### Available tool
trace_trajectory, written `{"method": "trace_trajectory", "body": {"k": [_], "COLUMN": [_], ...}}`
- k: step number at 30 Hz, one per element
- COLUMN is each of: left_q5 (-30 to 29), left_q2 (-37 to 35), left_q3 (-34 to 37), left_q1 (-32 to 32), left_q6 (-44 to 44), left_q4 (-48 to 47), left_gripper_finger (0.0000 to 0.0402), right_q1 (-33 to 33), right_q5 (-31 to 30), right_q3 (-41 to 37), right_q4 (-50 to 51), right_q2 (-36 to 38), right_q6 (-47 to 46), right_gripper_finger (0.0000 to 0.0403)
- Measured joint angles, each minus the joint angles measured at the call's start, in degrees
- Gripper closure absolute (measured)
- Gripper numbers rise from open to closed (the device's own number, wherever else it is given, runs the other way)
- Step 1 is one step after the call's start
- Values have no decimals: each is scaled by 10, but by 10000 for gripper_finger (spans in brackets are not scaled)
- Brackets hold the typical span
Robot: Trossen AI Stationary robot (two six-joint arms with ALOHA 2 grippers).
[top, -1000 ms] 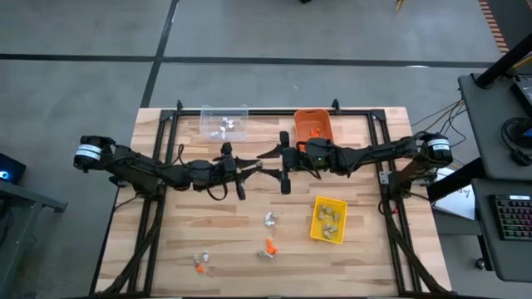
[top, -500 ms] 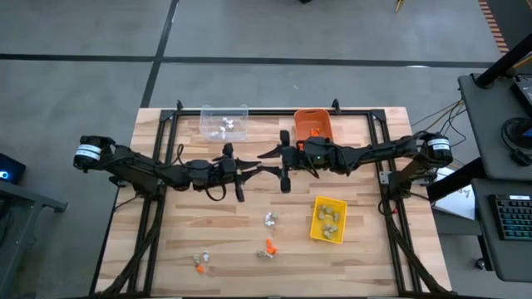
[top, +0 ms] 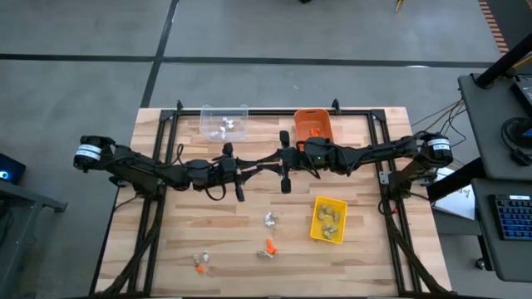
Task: Sort Halloween decoration
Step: Put the gray skull toy into the yellow bin
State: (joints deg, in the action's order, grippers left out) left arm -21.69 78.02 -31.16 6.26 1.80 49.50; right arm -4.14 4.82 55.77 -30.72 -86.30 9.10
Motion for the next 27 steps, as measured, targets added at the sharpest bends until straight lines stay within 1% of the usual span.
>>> {"method": "trace_trajectory", "body": {"k": [4, 11, 16, 21, 27], "left_q5": [1, 2, 3, 3, 3], "left_q2": [0, 0, 0, 0, -2], "left_q3": [0, -1, -1, -1, -1], "left_q1": [0, 0, 1, 1, 1], "left_q6": [-8, -14, -19, -28, -41], "left_q4": [0, 0, -21, -52, -95], "left_gripper_finger": [340, 272, 239, 227, 226], "right_q1": [0, 0, -1, -4, -4], "right_q5": [1, 1, -1, -1, 0], "right_q3": [0, 0, 11, 46, 89], "right_q4": [0, 10, 52, 151, 335], "right_q2": [0, -1, -1, 3, 3], "right_q6": [-1, -1, 1, 6, 3], "right_gripper_finger": [382, 388, 392, 397, 396]}}
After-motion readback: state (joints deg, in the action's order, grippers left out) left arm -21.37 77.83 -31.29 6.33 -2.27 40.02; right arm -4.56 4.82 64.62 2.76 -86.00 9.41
